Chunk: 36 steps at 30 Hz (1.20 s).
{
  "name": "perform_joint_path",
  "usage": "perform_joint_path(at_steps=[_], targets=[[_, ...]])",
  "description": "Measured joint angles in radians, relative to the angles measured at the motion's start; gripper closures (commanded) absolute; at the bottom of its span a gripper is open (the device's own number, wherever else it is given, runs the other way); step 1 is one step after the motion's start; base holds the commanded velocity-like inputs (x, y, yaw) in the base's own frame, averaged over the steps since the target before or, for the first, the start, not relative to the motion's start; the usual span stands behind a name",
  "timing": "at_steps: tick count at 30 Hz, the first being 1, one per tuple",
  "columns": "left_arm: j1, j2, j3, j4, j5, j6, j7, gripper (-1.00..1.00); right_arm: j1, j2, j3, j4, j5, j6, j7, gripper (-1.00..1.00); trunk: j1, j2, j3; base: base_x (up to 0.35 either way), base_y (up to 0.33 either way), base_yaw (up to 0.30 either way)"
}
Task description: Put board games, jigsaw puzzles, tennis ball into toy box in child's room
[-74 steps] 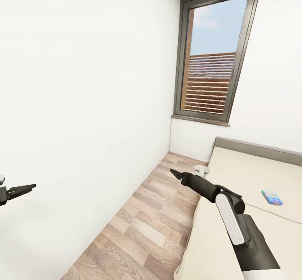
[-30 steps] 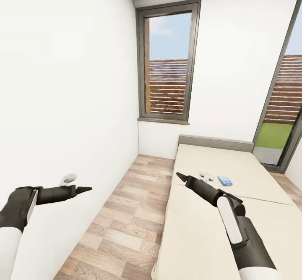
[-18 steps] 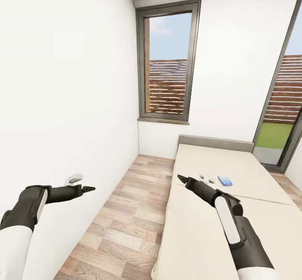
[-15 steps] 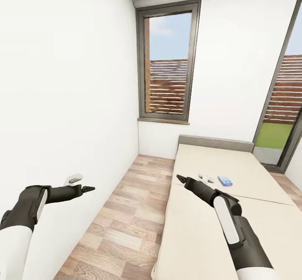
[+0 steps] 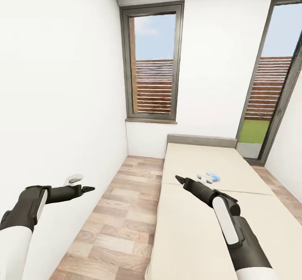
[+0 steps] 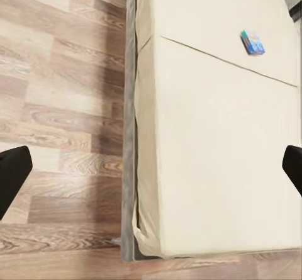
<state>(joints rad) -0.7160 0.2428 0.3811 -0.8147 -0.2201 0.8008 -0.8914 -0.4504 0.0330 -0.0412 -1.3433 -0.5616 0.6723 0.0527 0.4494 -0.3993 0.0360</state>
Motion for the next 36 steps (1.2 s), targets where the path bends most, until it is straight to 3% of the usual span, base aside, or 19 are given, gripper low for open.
perform_joint_path(at_steps=[3,9,17,36], targets=[[0.000,0.001,0.000,-0.001,0.000,0.000,0.000,-1.00,0.000,0.001,0.001,-0.001,0.002,-0.005,0.000,-1.00,0.000,0.000,0.000,0.165,0.002,-0.089],[0.000,0.002,0.000,-0.001,0.000,-0.001,-0.001,-1.00,0.000,-0.002,0.007,0.002,0.002,-0.092,0.001,-1.00,0.000,0.000,0.000,0.198,0.000,-0.016],[0.000,0.003,0.000,-0.001,-0.001,-0.001,0.000,-1.00,0.000,0.000,0.010,-0.004,0.000,-0.103,0.002,-1.00,0.000,0.000,0.000,0.272,0.016,-0.036],[0.000,0.012,0.002,-0.001,-0.001,-0.001,-0.001,-1.00,0.000,-0.002,0.001,-0.002,-0.002,-0.099,0.002,-1.00,0.000,0.000,0.000,0.026,0.072,-0.261]])
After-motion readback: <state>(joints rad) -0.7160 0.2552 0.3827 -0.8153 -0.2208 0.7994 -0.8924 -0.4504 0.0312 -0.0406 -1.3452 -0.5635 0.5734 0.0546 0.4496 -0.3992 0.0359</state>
